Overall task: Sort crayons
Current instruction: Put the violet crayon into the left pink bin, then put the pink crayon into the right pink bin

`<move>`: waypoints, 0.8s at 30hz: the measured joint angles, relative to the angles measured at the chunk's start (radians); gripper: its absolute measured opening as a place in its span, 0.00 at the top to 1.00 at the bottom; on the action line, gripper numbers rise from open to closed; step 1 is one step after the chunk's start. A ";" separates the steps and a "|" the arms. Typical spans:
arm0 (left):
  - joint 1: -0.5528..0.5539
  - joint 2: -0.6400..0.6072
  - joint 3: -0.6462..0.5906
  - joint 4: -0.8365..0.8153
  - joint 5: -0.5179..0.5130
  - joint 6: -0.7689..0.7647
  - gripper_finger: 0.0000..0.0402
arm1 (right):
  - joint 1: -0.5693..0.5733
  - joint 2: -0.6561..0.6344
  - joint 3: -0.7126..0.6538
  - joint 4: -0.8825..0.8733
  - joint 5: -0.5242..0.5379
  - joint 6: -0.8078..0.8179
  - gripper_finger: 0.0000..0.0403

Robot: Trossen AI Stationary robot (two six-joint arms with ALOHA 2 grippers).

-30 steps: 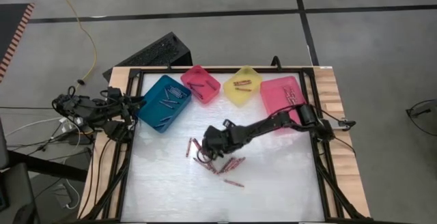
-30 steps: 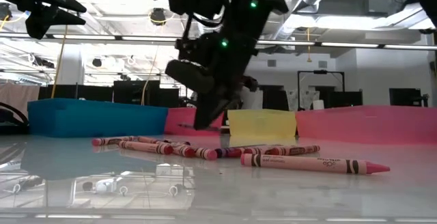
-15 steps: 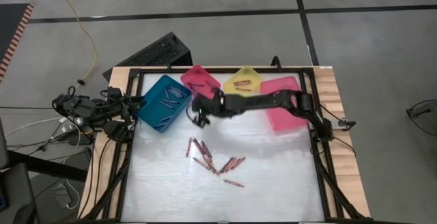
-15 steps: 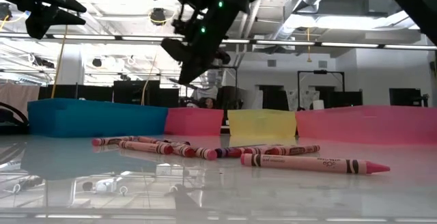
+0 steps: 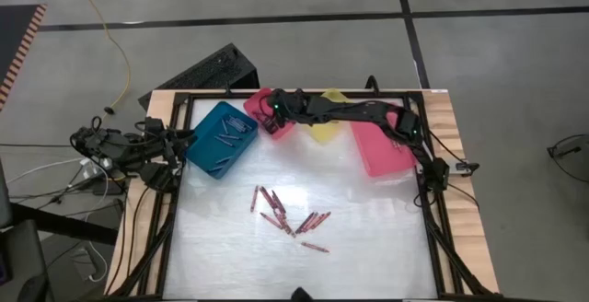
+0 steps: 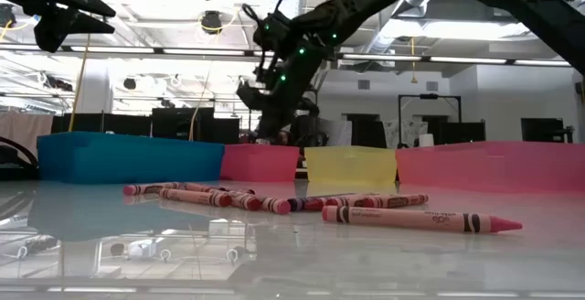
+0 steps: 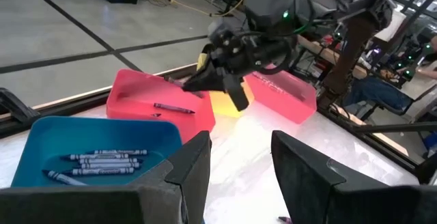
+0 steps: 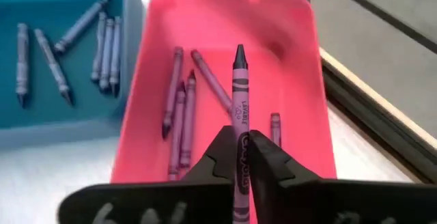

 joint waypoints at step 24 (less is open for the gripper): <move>0.000 0.000 0.000 -0.019 0.002 -0.001 0.64 | 0.145 -0.080 0.128 -0.383 -0.182 -0.107 0.83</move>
